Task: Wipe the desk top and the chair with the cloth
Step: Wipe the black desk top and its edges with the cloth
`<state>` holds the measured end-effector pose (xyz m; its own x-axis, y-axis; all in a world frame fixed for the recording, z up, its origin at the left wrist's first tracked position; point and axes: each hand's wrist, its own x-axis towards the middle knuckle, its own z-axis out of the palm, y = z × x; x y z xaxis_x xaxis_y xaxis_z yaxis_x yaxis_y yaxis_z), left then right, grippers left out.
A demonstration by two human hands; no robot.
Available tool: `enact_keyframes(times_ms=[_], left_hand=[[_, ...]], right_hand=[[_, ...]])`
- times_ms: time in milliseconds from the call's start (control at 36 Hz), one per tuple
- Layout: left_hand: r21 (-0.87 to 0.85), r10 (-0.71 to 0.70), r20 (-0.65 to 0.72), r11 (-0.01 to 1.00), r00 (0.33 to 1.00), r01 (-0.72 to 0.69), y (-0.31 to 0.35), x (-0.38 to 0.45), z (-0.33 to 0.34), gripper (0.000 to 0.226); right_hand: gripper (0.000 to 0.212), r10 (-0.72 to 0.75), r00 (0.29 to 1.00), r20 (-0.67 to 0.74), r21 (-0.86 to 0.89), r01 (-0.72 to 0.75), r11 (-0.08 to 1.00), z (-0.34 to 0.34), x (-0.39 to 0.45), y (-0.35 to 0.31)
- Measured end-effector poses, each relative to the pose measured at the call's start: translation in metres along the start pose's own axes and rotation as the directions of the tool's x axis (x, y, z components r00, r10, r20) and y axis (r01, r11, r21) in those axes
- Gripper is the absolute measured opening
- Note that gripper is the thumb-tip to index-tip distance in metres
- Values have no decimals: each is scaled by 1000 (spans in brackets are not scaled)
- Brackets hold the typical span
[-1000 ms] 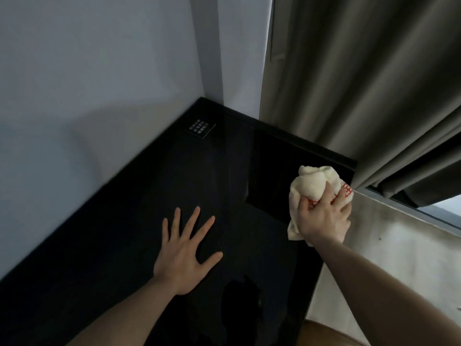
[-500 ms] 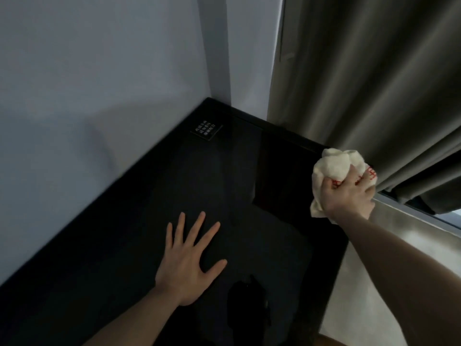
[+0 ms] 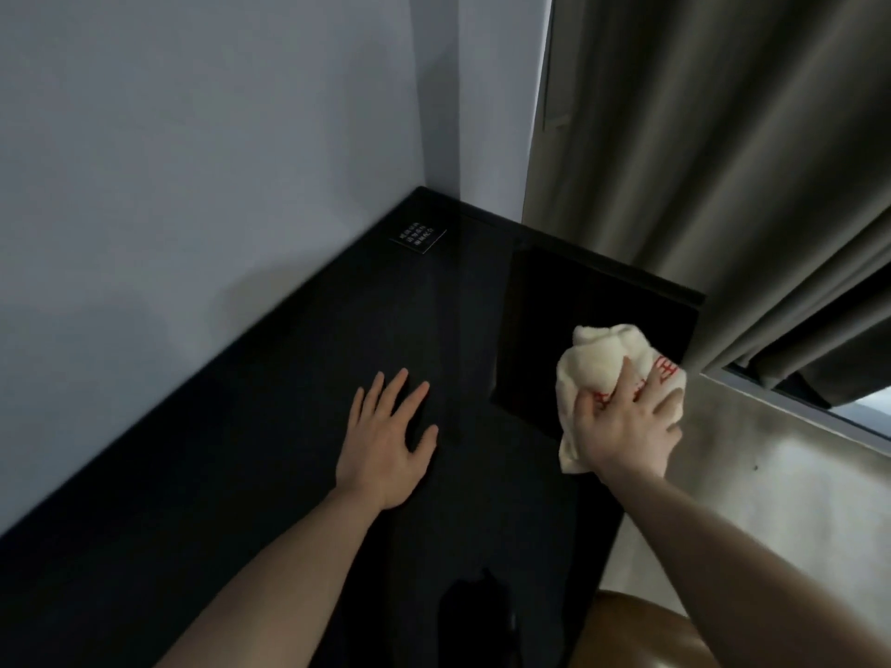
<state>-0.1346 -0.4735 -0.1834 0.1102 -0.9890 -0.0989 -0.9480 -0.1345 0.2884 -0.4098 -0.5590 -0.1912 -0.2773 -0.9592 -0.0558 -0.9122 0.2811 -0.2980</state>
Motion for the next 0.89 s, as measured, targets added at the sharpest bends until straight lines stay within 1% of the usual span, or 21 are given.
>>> enact_keyframes(times_ms=[56,83,139,194,250,278,361,417,500,583,667,750,889], left_hand=[[-59,-40,-48,998,998,37,-3,-22,1,60],[-76,-44,-50,996,998,40,-5,-35,3,59],[-123,-15,-20,992,1000,12,-11,-67,4,60],[-211,19,-12,977,1000,-21,-20,-102,3,60],[-294,21,-38,955,999,-31,-35,-140,-3,60],[-304,16,-58,952,998,-33,-45,-160,-6,60],[-238,2,-94,971,996,-25,-87,-224,-15,60],[-172,-19,-63,985,998,7,-120,-268,-23,62],[-119,-83,-17,990,996,80,-164,-332,-34,70],[-29,-149,76,988,986,151,-203,-395,-40,77],[40,-172,117,985,978,168,-235,-446,-37,81],[53,-176,112,984,978,171,-242,-465,-29,82],[90,-239,56,968,969,234,-230,-460,-24,74]], right_hand=[[76,-29,999,22,-8,29,1000,0,-28,1],[76,-39,999,30,-7,40,999,-1,-42,1],[76,-51,998,46,-9,52,999,-3,-73,-1],[76,-59,996,64,-20,60,998,-5,-106,-4],[77,-65,995,75,-29,68,997,-4,-141,-7],[77,-66,994,84,-30,68,997,-3,-159,-9],[78,-76,991,109,-42,81,996,1,-217,-13],[78,-74,990,123,-39,79,996,3,-258,-17],[80,-83,988,132,-12,86,996,5,-326,-23],[81,-102,983,150,2,103,995,8,-402,-26],[81,-108,982,152,9,108,994,11,-459,-27],[81,-96,986,137,14,95,995,12,-475,-30],[80,-93,992,86,13,92,996,20,-473,-28]])
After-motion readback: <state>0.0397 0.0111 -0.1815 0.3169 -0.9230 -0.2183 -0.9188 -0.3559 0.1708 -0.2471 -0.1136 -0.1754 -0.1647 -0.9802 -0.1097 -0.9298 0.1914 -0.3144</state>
